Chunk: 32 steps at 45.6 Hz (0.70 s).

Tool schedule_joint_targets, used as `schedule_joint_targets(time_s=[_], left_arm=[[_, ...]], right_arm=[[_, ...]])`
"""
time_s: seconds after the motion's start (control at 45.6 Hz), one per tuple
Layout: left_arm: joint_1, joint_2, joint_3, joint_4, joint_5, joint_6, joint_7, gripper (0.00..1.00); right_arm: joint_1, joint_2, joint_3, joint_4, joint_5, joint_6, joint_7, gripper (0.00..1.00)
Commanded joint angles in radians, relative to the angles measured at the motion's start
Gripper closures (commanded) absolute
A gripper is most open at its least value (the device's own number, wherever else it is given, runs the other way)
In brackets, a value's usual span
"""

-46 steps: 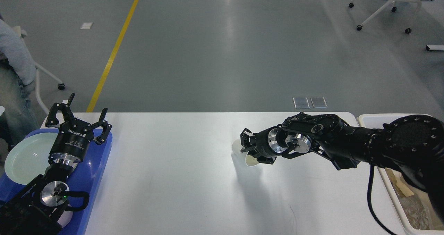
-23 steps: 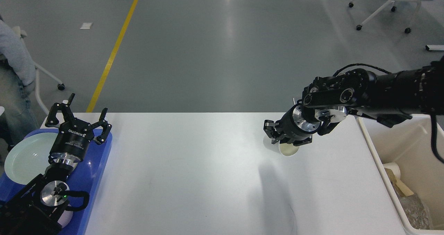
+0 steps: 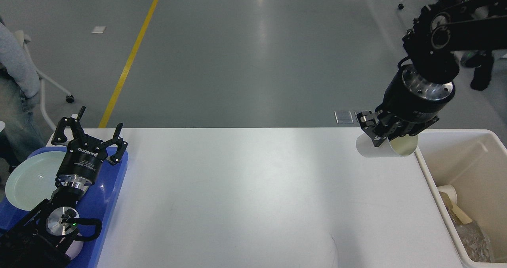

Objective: Tidy desktop
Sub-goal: 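Carry the white paper cup into the bin and release it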

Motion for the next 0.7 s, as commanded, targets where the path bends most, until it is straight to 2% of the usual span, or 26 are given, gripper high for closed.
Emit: schedule_joint_targets(time_s=[0.0,0.263,0.416,0.504,0.679], left_arm=[[0.000,0.000,0.000,0.000,0.000,0.000,0.000,0.04],[0.000,0.000,0.000,0.000,0.000,0.000,0.000,0.04],[0.000,0.000,0.000,0.000,0.000,0.000,0.000,0.04],[0.000,0.000,0.000,0.000,0.000,0.002,0.000,0.04],[0.000,0.000,0.000,0.000,0.000,0.000,0.000,0.04]], right_arm=[[0.059,-0.011,-0.039,0.037,0.007,0.000,0.002,1.00],[0.043,-0.022,-0.100,0.036,0.014,-0.038,0.001,1.00],[-0.059,-0.106,-0.169,0.010,0.004,-0.127,0.002,1.00],[-0.213,-0.171,-0.191,-0.085,-0.015,-0.190,0.002,1.00],[-0.484,-0.298,-0.151,-0.333,-0.091,-0.234,0.002,1.00]])
